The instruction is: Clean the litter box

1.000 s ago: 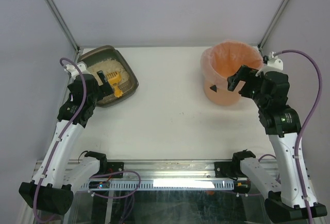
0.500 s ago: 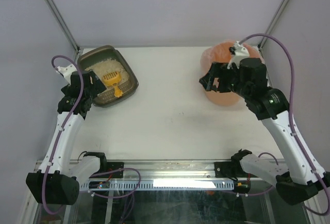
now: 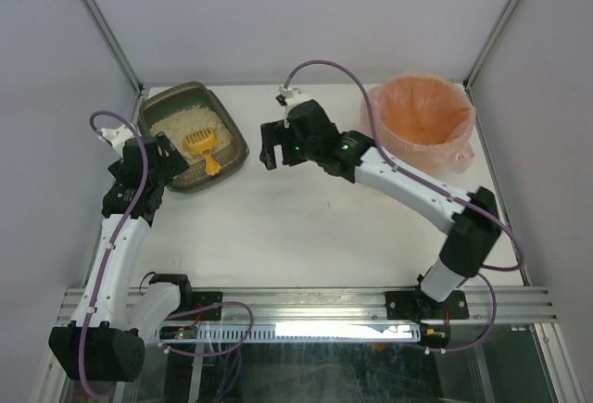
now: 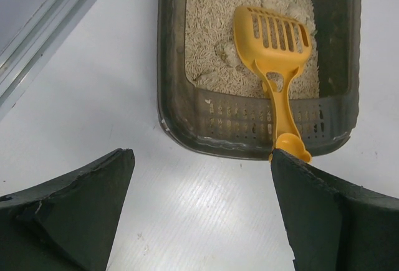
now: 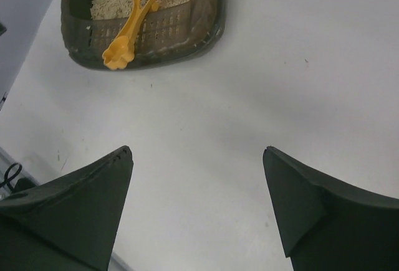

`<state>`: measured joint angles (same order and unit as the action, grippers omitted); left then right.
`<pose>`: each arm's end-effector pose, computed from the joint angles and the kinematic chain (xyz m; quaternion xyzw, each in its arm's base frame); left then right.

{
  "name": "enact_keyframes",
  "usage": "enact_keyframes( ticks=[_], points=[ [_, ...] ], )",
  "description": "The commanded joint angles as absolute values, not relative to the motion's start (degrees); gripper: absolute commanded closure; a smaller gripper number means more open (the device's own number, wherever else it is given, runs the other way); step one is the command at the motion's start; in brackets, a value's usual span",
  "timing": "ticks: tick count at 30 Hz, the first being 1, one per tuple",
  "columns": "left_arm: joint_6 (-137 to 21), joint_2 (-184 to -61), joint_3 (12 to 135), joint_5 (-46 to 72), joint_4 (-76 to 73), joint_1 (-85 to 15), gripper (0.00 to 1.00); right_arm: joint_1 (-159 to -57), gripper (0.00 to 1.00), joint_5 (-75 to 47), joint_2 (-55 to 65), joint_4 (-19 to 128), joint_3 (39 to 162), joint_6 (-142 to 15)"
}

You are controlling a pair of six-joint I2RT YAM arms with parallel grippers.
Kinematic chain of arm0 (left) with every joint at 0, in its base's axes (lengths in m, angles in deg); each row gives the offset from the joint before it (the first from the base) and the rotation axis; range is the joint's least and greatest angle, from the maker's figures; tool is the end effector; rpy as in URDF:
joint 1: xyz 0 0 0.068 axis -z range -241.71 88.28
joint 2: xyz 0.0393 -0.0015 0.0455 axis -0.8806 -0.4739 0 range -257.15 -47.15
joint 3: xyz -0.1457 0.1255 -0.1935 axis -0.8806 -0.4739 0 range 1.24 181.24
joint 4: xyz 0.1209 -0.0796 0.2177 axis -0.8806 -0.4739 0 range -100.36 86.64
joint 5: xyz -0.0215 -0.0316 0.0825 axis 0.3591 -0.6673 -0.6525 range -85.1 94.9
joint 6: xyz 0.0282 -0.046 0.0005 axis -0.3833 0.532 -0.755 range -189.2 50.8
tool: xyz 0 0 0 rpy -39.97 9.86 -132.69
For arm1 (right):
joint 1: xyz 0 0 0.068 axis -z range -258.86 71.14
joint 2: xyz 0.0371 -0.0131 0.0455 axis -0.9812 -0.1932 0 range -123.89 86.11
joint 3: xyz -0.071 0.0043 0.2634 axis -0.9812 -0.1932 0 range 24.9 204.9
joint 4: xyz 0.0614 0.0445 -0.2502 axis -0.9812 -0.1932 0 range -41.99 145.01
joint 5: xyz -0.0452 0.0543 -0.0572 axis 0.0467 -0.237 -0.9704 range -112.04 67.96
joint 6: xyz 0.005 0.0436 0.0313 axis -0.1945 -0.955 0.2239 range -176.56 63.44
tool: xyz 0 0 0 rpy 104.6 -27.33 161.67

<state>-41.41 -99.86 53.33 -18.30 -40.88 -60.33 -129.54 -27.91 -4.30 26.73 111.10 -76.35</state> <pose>0.1899 0.0094 0.3149 -0.2868 0.8376 0.0671 0.4601 0.2328 0.2784 0.3607 -0.2094 0.8505 0.2405 0.4183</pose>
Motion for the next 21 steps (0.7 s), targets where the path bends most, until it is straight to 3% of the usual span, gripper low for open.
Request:
enact_keyframes(
  ticks=[1, 10, 21],
  points=[
    [-44.3, -99.2, 51.4, -15.3, -38.6, -60.9, 0.04, -129.5, 0.12, -29.5, -15.3, 39.8, 118.2, -80.8],
    [-44.9, -98.9, 50.8, -12.0, -37.5, -60.9, 0.04, -127.2, 0.11, -26.9, -36.6, 48.2, 130.2, -94.6],
    [-45.4, -97.7, 50.5, -10.4, -37.0, -60.9, 0.04, -123.4, 0.11, -20.7, -43.5, 60.3, 127.2, -106.2]
  ],
)
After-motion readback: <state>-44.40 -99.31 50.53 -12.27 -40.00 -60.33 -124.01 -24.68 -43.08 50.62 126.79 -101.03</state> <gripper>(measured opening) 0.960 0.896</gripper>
